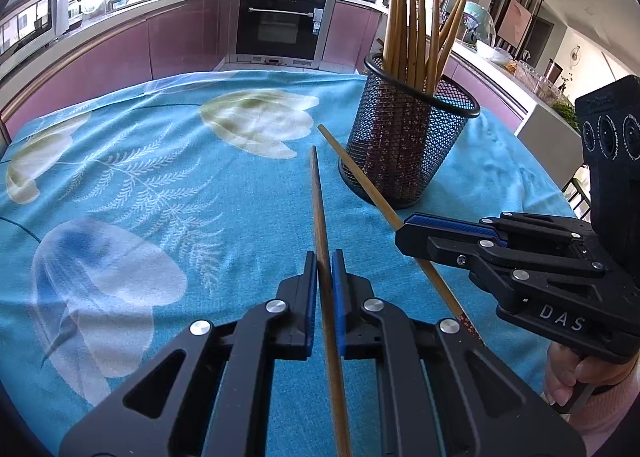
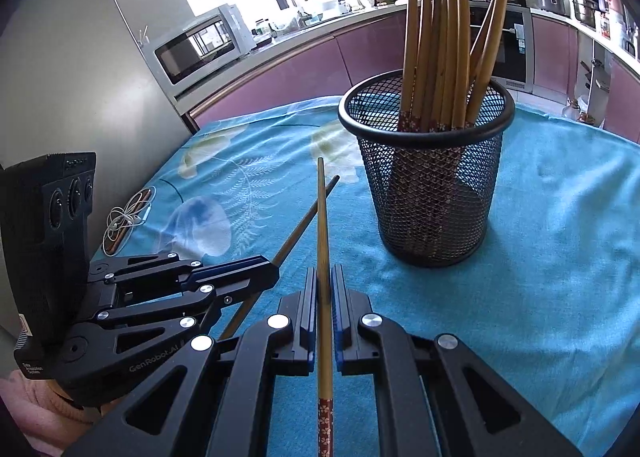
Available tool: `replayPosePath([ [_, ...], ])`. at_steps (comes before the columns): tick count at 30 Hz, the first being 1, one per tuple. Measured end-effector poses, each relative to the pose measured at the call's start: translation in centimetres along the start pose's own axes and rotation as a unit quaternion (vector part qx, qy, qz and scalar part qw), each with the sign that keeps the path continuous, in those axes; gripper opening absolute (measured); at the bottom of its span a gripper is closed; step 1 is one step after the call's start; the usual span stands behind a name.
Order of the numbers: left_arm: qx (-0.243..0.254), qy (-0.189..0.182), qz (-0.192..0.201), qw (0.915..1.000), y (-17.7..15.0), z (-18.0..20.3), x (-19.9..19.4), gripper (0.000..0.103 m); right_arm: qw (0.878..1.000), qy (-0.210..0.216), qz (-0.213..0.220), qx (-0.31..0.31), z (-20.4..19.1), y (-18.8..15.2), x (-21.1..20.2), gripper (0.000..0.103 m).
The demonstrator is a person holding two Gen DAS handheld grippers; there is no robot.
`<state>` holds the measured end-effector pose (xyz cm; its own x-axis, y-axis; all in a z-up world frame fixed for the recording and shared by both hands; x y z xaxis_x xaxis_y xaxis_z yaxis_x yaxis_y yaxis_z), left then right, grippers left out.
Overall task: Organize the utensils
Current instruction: 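Lift both chopsticks upright and carry them over the mesh cup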
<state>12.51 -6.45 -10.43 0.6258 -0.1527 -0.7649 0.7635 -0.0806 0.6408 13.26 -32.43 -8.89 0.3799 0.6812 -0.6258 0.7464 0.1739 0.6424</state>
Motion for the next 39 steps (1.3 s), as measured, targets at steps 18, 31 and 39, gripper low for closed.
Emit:
replayPosePath([
  [18,0.001,-0.005,0.021,0.9998,0.4,0.2,-2.0,0.008,1.000,0.007,0.019,-0.007,-0.5,0.2,-1.7,0.006],
  [31,0.004,-0.011,0.036,0.9993,0.9,0.5,-3.4,0.008,0.999,0.010,0.037,-0.011,-0.5,0.3,-3.1,0.006],
  [39,0.006,-0.014,0.043,0.9990,1.0,0.7,-4.0,0.008,0.999,0.009,0.049,-0.012,-0.5,0.5,-4.0,0.006],
])
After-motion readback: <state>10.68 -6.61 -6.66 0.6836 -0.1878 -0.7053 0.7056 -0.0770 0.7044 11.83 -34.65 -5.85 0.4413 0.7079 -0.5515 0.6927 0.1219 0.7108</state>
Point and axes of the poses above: each gripper's, at about its wrist camera, not at the fingertips, and x roughly the way its jaws point, z to its right, y to its top, the point moved 1 cm from there along x, roughly the way its jaws point, and after that the axes turned 8 degrees about y, right-handed, at the moved point
